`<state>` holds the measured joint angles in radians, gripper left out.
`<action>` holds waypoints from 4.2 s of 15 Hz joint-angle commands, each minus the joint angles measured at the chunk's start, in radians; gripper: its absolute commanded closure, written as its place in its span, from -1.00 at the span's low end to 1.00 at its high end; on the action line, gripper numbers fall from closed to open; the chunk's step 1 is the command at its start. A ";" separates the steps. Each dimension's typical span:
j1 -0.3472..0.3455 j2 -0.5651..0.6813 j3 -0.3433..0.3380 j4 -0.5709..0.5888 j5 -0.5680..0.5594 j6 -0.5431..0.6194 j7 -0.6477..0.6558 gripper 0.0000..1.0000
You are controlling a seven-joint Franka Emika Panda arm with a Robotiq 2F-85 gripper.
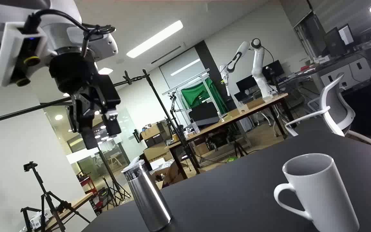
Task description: Close the lid at the top of the thermos flask
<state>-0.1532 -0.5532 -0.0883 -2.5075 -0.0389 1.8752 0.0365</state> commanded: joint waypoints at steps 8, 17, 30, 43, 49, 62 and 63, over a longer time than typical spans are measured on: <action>0.005 0.000 -0.005 0.002 -0.002 -0.002 0.002 -1.00; 0.051 0.315 0.049 0.281 0.032 0.131 0.079 -0.37; 0.160 0.516 0.125 0.530 0.015 0.117 0.145 0.96; 0.162 0.521 0.125 0.539 0.002 0.095 0.144 0.98; 0.188 0.573 0.145 0.562 -0.059 0.256 0.164 1.00; 0.254 0.682 0.174 0.551 -0.049 0.432 0.128 1.00; 0.256 0.690 0.173 0.553 -0.047 0.436 0.129 1.00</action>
<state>0.0976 0.1154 0.0873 -1.9701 -0.0830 2.2990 0.1683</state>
